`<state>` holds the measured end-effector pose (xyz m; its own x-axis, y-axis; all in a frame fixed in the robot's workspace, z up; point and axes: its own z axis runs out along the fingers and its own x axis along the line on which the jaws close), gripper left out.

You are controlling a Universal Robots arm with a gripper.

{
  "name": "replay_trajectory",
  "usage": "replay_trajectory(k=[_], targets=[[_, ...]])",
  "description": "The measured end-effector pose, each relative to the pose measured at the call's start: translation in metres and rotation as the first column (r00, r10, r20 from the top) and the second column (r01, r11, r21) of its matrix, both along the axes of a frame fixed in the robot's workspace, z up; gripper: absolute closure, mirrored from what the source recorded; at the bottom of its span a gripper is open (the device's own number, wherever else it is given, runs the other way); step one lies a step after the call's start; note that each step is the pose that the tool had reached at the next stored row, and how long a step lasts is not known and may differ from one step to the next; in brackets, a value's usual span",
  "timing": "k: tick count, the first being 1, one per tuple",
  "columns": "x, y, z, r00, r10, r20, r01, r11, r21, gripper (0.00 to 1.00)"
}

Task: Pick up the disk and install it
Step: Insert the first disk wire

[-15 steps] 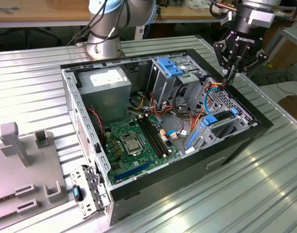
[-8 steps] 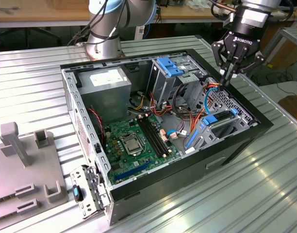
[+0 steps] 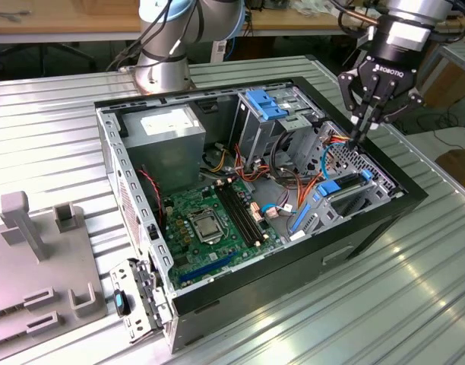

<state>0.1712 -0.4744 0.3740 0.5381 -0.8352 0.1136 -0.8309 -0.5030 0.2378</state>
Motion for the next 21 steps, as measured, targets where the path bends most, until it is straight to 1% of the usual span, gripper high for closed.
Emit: replay_trajectory(k=[4,6,10,11,13,16,17,18,21], targets=[[0.0000,-0.0074,0.0000,1.0000,-0.004,0.0000,0.004,1.0000,0.0000,0.83],[0.0000,-0.0087,0.0000,0.9999,-0.011,0.0000,0.011,0.9999,-0.0001,0.83],[0.0012,-0.0092,-0.0004,0.9994,-0.036,0.0000,0.036,0.9994,-0.0019,0.83],[0.0028,-0.0093,-0.0004,0.9993,-0.038,0.0000,0.038,0.9993,-0.0023,0.83],[0.0091,-0.0092,-0.0006,0.9992,-0.040,0.0001,0.040,0.9992,-0.0026,0.83],[0.0102,-0.0094,-0.0006,0.9992,-0.040,0.0001,0.040,0.9992,-0.0025,0.83],[0.0102,-0.0108,-0.0006,0.9992,-0.040,0.0001,0.040,0.9992,-0.0026,0.83],[0.0103,-0.0124,-0.0006,0.9990,-0.046,0.0001,0.046,0.9989,-0.0025,0.83],[0.0102,-0.0127,-0.0008,0.9961,-0.089,0.0001,0.089,0.9961,-0.0025,0.83]])
